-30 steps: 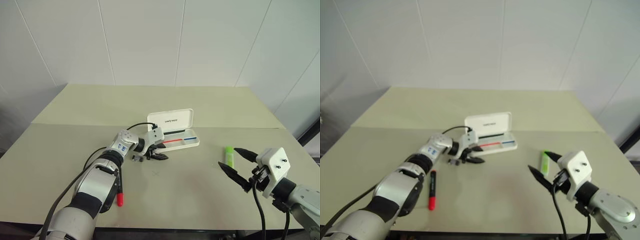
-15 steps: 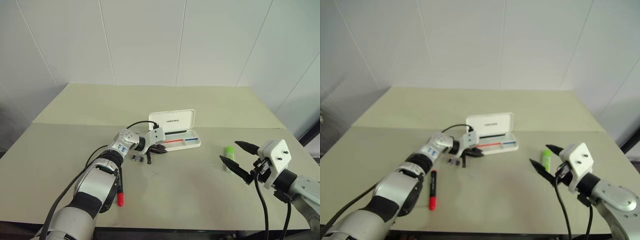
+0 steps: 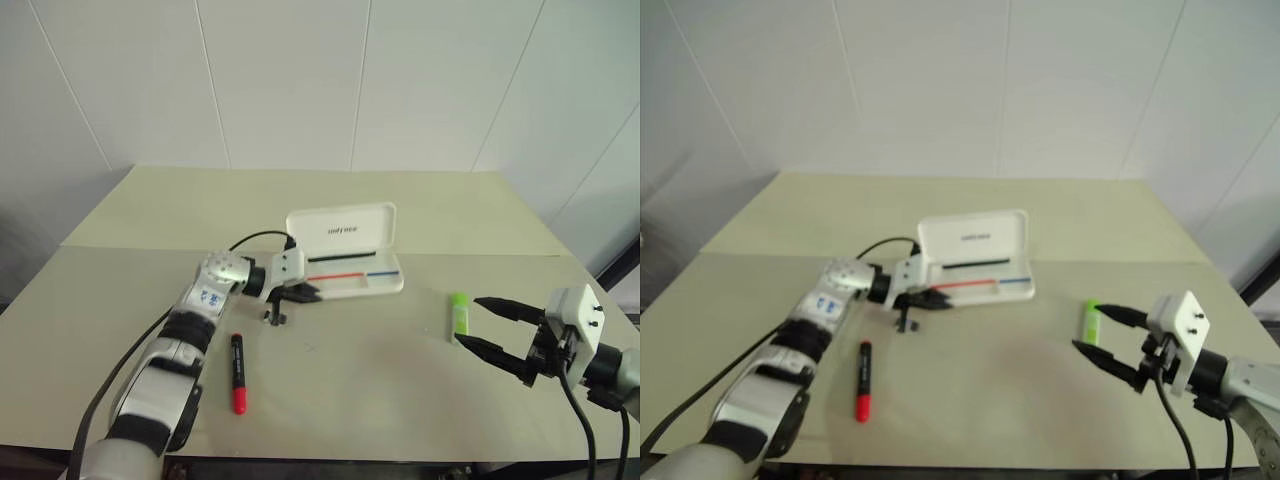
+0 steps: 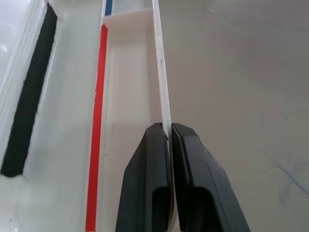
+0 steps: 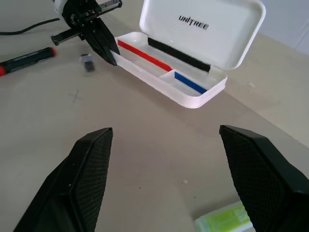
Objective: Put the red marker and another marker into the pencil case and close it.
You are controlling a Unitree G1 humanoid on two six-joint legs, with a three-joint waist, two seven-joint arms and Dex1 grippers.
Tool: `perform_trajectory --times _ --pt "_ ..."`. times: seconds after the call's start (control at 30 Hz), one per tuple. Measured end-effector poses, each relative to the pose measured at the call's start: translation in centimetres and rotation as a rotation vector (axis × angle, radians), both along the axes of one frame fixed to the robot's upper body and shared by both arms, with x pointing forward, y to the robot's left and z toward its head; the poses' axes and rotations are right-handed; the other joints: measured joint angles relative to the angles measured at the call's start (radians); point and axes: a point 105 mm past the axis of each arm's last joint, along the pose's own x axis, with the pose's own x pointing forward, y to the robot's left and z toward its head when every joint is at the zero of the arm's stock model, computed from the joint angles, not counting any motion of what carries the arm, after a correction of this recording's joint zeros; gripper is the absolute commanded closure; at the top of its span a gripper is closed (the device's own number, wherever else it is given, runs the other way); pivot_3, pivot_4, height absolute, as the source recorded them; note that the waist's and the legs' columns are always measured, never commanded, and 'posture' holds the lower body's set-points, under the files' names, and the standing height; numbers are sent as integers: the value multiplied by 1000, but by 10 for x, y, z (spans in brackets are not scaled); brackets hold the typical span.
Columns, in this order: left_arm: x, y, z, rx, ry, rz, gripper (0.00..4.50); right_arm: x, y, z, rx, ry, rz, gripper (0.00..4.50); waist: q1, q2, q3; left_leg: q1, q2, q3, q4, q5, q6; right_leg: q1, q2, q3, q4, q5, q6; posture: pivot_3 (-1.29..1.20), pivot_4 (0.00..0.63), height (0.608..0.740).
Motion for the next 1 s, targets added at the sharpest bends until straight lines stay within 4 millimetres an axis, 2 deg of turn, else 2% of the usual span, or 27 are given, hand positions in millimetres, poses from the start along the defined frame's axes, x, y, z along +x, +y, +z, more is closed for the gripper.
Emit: perform_trajectory --times 0.1,0.3,0.47,0.67,1.0 --pt "-20 2 -7 42 5 -29 4453 -2 -5 0 -25 20 17 0 2 0 0 -1 0 0 4 0 0 0 0 0 1 0 0 0 150 740" --pt "-44 -11 -2 42 -13 -47 4453 0 -8 6 -25 2 11 0 5 0 0 0 0 0 5 1 0 2 0 0 1 1 0 0 150 740" --pt "-67 -21 -17 52 39 -78 4453 0 -8 6 -24 6 8 0 0 1 0 0 0 0 4 1 0 2 0 0 1 1 0 0 150 740" --pt "-73 -24 -31 69 54 -72 4453 0 -9 4 -23 10 0 0 1 1 0 0 0 0 5 1 0 2 0 0 0 1 0 0 150 740" --pt "-74 -33 -42 100 33 -76 4453 2 -7 4 -16 8 -14 0 1 1 0 0 0 0 4 1 0 2 0 0 0 1 -1 0 150 740"
